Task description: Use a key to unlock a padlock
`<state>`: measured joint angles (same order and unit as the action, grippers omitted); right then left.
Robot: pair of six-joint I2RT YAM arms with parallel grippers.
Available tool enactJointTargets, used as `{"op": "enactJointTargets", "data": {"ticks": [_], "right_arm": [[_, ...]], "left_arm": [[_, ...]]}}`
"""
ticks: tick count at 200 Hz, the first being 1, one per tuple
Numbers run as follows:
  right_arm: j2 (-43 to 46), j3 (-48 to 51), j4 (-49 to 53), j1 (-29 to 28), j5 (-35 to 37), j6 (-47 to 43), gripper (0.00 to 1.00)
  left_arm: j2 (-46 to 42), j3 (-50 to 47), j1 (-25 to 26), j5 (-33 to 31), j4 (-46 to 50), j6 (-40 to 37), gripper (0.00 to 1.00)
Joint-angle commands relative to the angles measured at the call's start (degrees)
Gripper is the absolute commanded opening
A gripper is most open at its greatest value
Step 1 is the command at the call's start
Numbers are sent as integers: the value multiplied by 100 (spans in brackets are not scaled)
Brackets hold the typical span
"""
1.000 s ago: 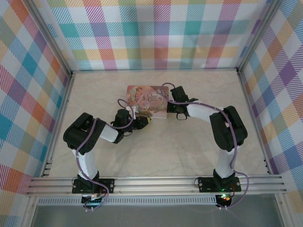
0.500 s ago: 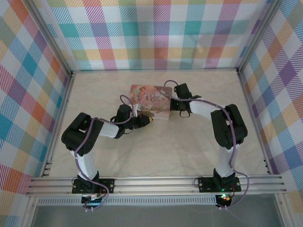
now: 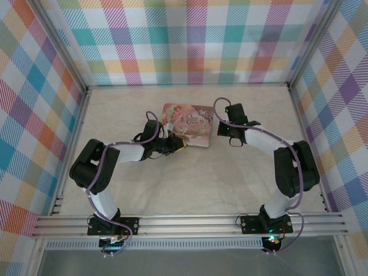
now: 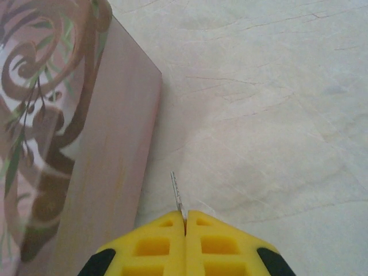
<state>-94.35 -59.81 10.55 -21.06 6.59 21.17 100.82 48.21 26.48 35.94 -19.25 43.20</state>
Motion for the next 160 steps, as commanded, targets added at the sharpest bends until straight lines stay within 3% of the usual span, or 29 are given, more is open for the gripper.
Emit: {"op": "enactJointTargets", "data": {"ticks": [1, 44, 93, 160], "right_arm": [[505, 307, -45, 5, -218, 239, 0], [1634, 1070, -325, 11, -751, 641, 0], [2910, 1760, -823, 3, -1861, 1003, 0], [3956, 1991, -1500, 11, -2957, 1419, 0]], "left_arm": [[-341, 288, 68, 360, 76, 369, 9], [-363, 555, 68, 364, 171, 574, 9], [-363, 690, 68, 326, 284, 593, 9], [-370, 605, 68, 317, 250, 619, 10]]}}
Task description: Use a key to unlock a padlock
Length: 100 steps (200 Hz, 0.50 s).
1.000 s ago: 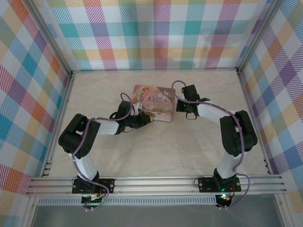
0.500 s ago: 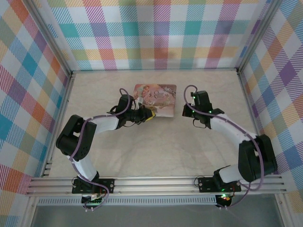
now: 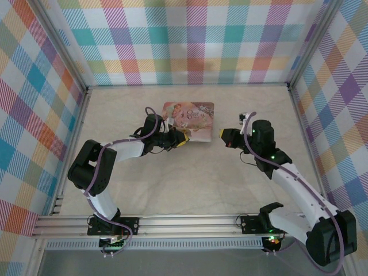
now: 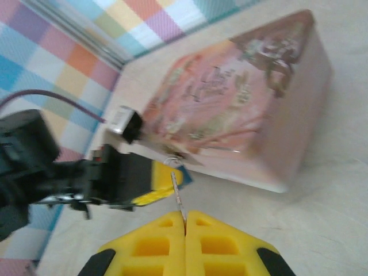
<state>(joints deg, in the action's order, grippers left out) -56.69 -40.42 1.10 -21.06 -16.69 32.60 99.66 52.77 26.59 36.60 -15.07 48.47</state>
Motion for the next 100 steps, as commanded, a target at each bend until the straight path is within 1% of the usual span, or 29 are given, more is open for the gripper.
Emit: {"op": "enactJointTargets", "data": {"ticks": [1, 37, 62, 84, 100], "right_arm": [[191, 57, -562, 13, -640, 283, 0], [307, 135, -934, 6, -801, 507, 0], [290, 308, -1340, 5, -935, 819, 0], [290, 539, -1768, 8, -960, 1285, 0], [290, 811, -2292, 0, -960, 1744, 0]], "left_arm": [[-254, 147, 57, 251, -169, 93, 10], [-302, 102, 57, 250, -235, 144, 10], [-332, 108, 54, 284, -242, 163, 10], [-342, 114, 57, 303, -275, 221, 10], [-373, 113, 57, 304, -294, 246, 10]]}}
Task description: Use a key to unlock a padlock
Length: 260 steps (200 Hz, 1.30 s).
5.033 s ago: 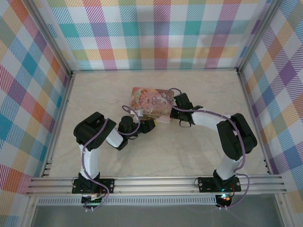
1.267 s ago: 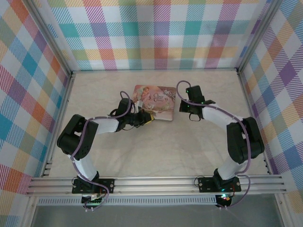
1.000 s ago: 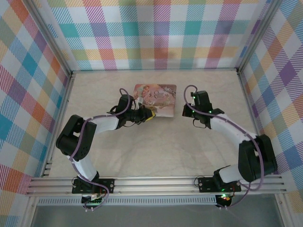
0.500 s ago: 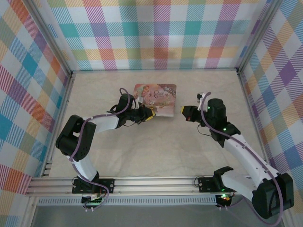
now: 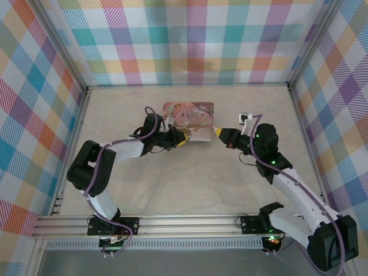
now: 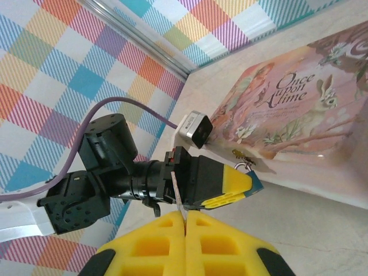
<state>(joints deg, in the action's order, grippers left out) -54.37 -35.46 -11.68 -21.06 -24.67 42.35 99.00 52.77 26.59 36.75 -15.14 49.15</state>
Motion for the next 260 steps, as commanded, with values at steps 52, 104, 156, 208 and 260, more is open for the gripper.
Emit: {"op": "enactJointTargets", "data": {"ticks": [52, 104, 156, 208, 260], "right_arm": [[-197, 1108, -2211, -126, 183, 1827, 0], [-1529, 1085, -3086, -636, 225, 1995, 0], [-2860, 969, -4353, -926, 319, 2410, 0], [-3748, 871, -5174, -995, 278, 2760, 0], [-4433, 735, -5915, -1049, 243, 3117, 0]], "left_arm": [[-356, 138, 57, 315, -279, 209, 10], [-330, 116, 57, 359, -376, 253, 10], [-346, 80, 57, 377, -463, 309, 10], [-382, 31, 57, 394, -547, 359, 10], [-369, 14, 57, 429, -626, 418, 10]]}}
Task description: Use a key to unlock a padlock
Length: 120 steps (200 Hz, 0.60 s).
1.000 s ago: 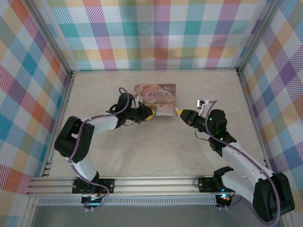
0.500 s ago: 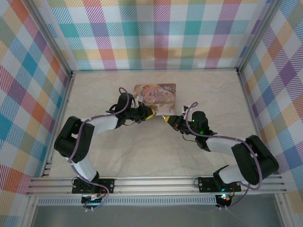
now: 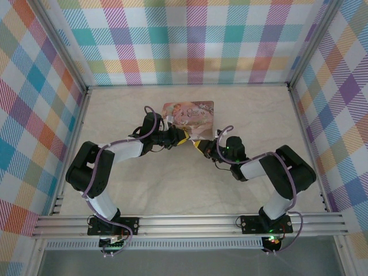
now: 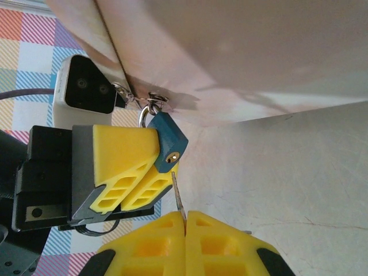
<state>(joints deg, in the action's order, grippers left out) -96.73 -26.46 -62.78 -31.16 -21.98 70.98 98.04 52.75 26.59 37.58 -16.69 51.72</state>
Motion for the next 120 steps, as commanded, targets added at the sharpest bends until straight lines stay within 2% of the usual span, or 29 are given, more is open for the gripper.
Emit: {"op": "enactJointTargets", "data": {"ticks": [1, 24, 48, 120], "right_arm": [[-206, -166, -823, -40, -30, 260, 0], [-385, -175, -1027, -53, 8, 393, 0], [-786, -127, -1767, -57, 31, 719, 0], [-954, -141, -1781, -129, 80, 785, 0]], "left_arm": [[-270, 16, 57, 346, -473, 157, 10], [-292, 15, 57, 346, -484, 162, 10], [-322, -4, 56, 329, -485, 160, 10], [-333, -12, 57, 321, -528, 165, 10]]}}
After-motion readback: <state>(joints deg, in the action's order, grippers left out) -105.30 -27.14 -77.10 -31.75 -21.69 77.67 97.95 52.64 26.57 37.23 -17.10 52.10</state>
